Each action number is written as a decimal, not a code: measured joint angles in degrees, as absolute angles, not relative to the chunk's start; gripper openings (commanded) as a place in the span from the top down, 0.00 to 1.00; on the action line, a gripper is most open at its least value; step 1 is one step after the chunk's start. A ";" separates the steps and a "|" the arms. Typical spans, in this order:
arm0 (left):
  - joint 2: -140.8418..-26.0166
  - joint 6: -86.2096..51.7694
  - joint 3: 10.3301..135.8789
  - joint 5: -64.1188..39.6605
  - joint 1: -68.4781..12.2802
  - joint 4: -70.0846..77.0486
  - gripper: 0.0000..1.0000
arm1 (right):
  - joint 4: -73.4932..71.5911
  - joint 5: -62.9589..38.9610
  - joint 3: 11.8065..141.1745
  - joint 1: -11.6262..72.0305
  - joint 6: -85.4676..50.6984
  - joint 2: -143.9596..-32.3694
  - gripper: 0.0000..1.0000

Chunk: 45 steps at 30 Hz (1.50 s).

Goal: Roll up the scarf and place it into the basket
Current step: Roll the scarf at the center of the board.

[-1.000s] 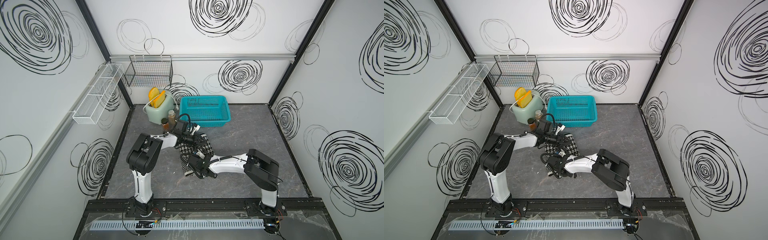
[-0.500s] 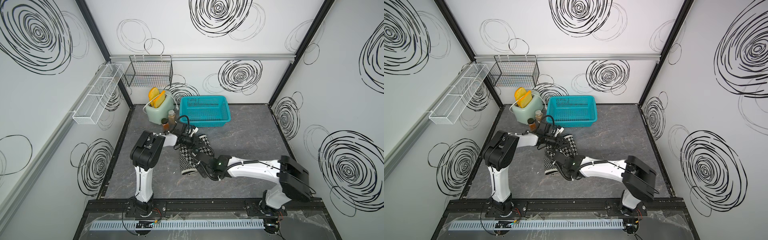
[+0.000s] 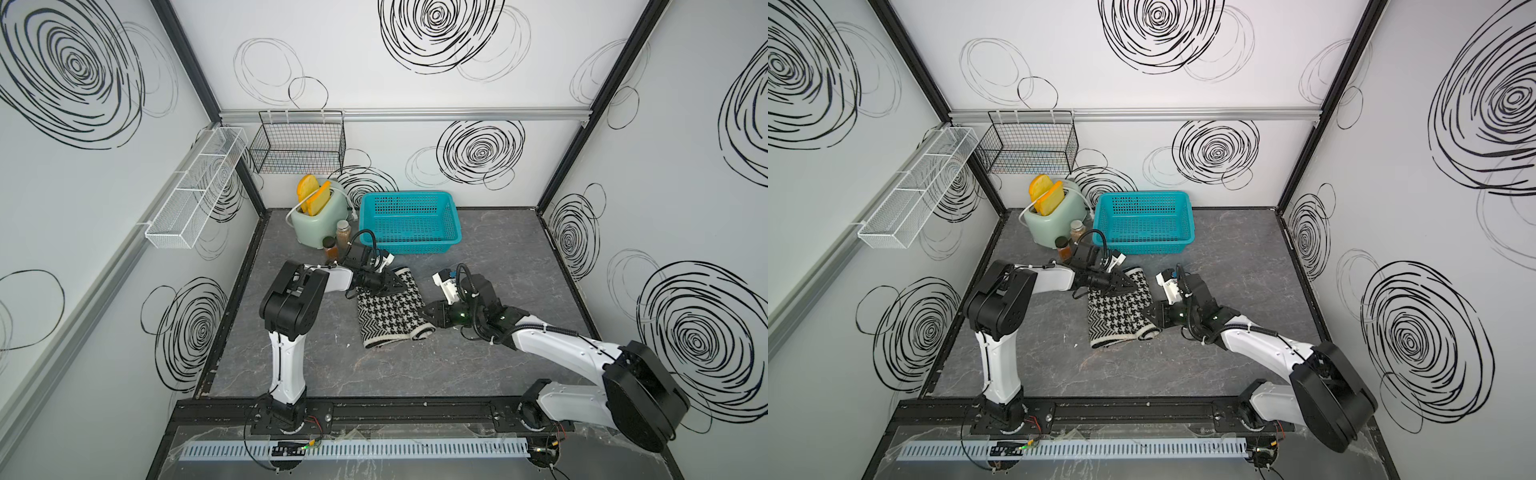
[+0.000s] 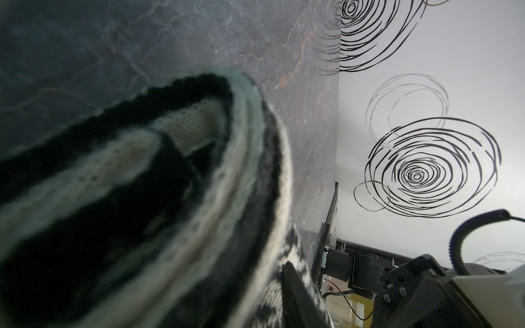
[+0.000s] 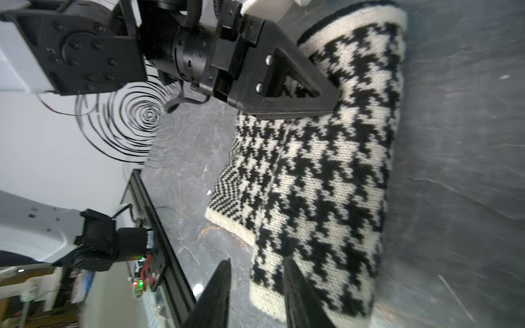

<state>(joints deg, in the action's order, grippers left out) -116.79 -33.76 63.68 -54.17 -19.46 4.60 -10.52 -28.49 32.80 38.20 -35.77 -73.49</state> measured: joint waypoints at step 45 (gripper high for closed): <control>-114.54 -36.32 58.26 -52.56 -23.46 10.63 0.75 | -25.26 -37.28 28.36 38.68 -41.30 -86.80 0.31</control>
